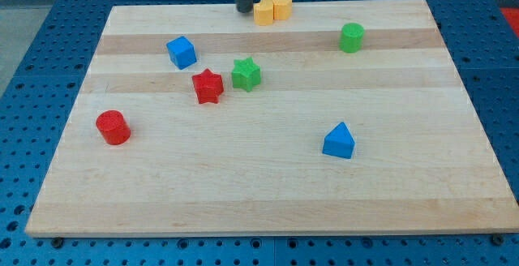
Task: Slide the blue cube to the bottom right of the yellow hexagon
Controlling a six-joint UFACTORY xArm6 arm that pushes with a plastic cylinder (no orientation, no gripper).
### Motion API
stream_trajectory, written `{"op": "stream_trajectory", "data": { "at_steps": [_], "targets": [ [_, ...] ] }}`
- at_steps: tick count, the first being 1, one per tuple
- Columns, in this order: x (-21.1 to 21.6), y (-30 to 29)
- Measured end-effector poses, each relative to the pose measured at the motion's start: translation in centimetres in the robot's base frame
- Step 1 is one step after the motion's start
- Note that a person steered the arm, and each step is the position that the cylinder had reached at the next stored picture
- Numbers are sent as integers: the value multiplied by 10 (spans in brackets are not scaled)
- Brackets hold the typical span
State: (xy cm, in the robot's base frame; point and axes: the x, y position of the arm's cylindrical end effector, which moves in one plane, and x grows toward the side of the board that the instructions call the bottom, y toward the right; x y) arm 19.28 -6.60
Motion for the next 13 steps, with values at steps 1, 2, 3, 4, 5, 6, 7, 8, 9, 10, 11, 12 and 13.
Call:
{"op": "stream_trajectory", "data": {
  "at_steps": [1,2,3,4,5,6,7,8,9,10,11,12,13],
  "targets": [
    [0,-54],
    [28,-144],
    [91,-177],
    [149,-146],
    [168,-103],
    [167,-65],
    [156,-85],
    [156,-123],
    [155,-121],
    [152,-100],
    [148,-101],
    [137,-126],
    [135,-116]
  ]
}}
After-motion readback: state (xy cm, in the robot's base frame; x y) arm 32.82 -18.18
